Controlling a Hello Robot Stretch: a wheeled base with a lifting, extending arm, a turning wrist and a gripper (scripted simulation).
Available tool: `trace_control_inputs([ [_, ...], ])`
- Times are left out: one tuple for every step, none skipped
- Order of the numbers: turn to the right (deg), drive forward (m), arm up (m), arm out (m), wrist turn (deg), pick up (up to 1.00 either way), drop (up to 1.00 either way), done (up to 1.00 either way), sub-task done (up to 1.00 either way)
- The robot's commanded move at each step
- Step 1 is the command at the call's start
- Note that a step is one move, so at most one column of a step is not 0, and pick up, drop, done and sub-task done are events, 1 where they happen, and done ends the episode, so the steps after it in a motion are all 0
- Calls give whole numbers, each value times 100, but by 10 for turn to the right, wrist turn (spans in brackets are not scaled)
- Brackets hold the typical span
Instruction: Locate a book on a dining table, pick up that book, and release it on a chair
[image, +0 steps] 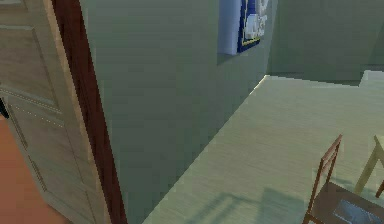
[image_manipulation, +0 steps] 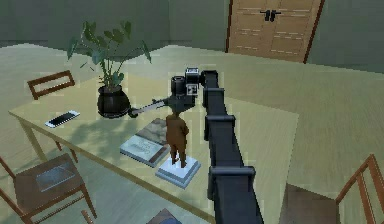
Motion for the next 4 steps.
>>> trace_control_inputs([
  [0, 0, -30, 0, 0, 0, 0, 0, 0],
  [0, 0, 0, 0, 0, 100, 0, 0, 0],
  [0, 0, 10, 0, 0, 0, 0, 0, 0],
  [0, 0, 26, 0, 0, 0, 0, 0, 0],
])
